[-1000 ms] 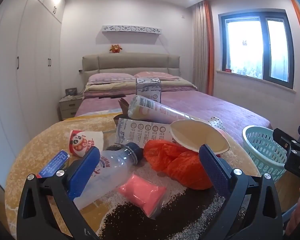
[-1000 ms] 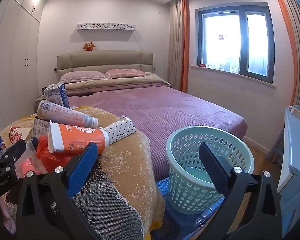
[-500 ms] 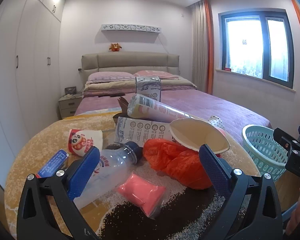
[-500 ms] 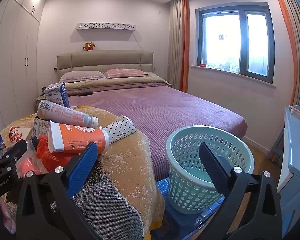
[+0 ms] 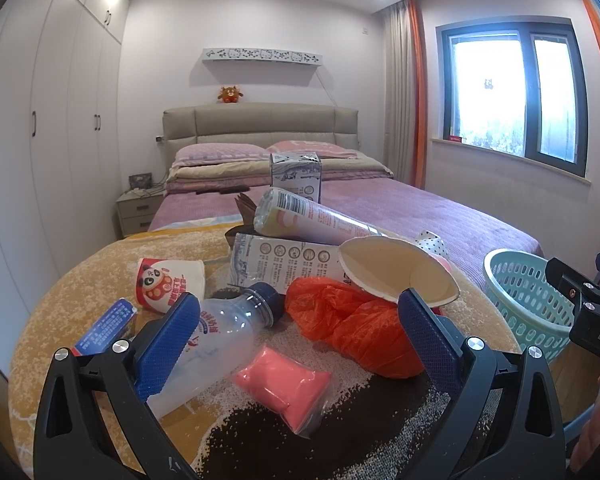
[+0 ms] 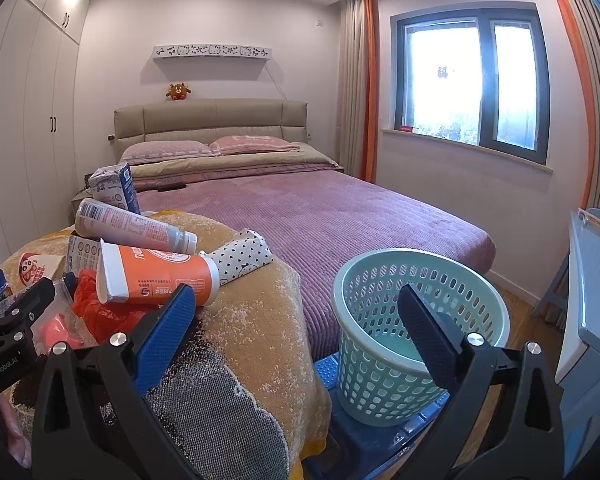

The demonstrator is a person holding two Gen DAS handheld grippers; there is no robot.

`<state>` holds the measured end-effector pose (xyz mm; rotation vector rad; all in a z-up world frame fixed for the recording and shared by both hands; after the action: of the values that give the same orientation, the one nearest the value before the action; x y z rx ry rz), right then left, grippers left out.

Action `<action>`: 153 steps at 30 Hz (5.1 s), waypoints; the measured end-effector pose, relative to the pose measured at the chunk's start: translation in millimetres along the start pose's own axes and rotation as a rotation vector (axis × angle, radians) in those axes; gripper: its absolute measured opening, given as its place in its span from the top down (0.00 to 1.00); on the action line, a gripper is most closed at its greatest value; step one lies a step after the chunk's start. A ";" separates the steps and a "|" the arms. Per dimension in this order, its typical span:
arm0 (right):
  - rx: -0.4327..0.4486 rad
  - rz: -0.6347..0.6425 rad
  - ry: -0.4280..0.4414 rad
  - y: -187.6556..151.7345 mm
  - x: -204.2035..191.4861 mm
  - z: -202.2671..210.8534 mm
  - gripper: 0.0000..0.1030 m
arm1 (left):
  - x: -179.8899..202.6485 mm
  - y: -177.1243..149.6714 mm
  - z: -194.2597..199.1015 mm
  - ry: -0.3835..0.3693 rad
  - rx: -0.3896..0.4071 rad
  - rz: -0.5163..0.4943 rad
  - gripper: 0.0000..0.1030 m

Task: Collect trash

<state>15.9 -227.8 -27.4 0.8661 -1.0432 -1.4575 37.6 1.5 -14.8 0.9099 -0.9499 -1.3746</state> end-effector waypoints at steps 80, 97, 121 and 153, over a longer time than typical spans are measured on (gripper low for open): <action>-0.433 0.330 0.578 -42.4 -218.2 -44.5 0.44 | -215.1 -34.8 -29.3 -0.122 -0.432 0.363 0.69; -0.337 0.324 0.622 -34.5 -206.9 -17.3 0.56 | -171.6 13.2 20.8 -0.058 -0.252 0.245 0.85; -0.337 -0.176 0.149 21.8 81.8 -71.4 0.56 | 112.1 77.8 -49.6 -0.594 -0.280 0.073 0.85; -0.434 -0.388 -0.034 -25.8 190.2 -106.9 0.45 | 226.2 5.4 -128.7 -0.764 -0.495 0.056 0.44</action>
<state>79.2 -430.8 -83.0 0.7506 -0.5598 -1.9390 154.2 -228.0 -53.8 -0.0418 -1.0951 -1.8372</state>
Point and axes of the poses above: each gripper's, at about its wrist camera, not at the fingertips, and z roughly against the way its jaws point, x to its right, y to its top, the point moved 3 cm from there along -z, roughly the way its jaws point, and after that the axes turned 1 degree about -y, right-handed, at the moved point
